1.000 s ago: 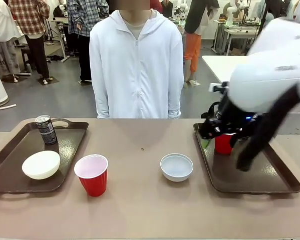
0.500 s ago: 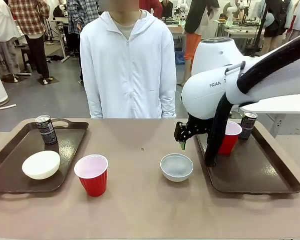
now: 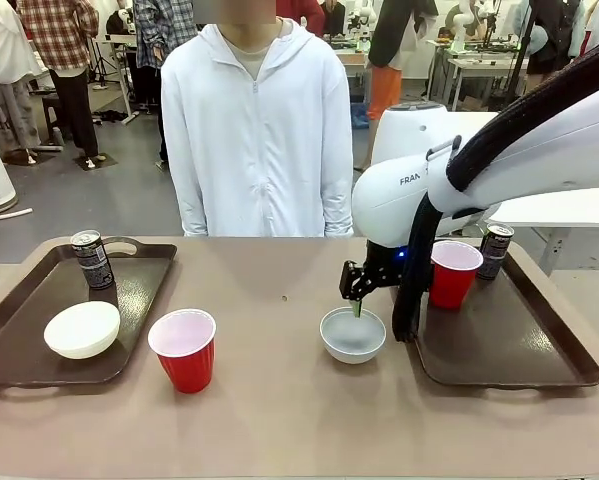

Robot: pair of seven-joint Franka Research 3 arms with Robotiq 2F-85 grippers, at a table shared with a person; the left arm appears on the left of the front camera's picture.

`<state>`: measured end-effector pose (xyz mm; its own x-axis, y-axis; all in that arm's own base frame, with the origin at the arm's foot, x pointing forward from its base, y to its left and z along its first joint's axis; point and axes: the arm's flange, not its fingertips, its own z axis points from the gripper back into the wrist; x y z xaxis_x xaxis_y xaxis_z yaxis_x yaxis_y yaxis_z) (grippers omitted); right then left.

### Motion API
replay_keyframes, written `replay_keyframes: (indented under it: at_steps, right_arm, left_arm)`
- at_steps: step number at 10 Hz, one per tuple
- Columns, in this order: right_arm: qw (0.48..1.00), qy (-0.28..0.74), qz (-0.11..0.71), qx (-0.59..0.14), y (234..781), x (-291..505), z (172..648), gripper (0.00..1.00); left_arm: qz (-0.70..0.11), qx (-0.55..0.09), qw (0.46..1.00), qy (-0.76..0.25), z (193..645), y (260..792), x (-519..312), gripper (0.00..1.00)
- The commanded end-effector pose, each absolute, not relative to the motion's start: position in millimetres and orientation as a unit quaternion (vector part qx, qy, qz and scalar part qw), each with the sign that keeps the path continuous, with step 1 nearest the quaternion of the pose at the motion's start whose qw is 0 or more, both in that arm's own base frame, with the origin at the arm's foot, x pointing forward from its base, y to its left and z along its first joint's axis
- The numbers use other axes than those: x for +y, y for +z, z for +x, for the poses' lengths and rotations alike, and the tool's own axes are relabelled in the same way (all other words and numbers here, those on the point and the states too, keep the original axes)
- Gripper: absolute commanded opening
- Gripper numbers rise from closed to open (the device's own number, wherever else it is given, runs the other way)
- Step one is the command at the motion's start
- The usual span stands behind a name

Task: Prepare tableware on both trays.
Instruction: Pick up a Picnic Bowl from the table and place it on a Handle tray.

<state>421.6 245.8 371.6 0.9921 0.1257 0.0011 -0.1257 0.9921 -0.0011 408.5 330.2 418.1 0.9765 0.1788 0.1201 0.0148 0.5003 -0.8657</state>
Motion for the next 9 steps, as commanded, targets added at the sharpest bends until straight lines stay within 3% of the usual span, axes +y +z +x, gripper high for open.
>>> replay_keyframes:
  at_steps: [1,2,3,4,5,7,8,9]
  right_arm:
    - [0.998,0.058,0.016,0.001,362,249,424,1.0]
    - [0.998,0.062,0.015,0.004,356,250,425,0.98]
    - [0.998,0.06,0.013,0.007,350,249,426,0.57]
    - [0.998,0.059,0.01,0.009,345,248,428,0.42]
    - [0.998,0.057,0.009,0.012,340,245,430,0.0]
    - [0.998,0.055,0.014,0.021,332,240,433,0.0]
    - [0.998,0.057,0.015,0.021,334,240,432,0.15]
    - [0.998,0.057,0.015,0.018,337,240,433,0.04]
  left_arm:
    - [-0.501,-0.102,0.858,0.05,406,419,329,1.0]
    - [-0.501,-0.102,0.858,0.05,406,419,329,1.0]
    - [-0.501,-0.102,0.858,0.05,406,419,329,1.0]
    - [-0.501,-0.102,0.858,0.05,406,419,329,1.0]
    - [-0.501,-0.102,0.858,0.05,406,419,329,1.0]
    - [-0.501,-0.102,0.858,0.05,406,419,329,1.0]
    - [-0.501,-0.102,0.858,0.05,406,419,329,1.0]
    - [-0.501,-0.102,0.858,0.05,406,419,329,1.0]
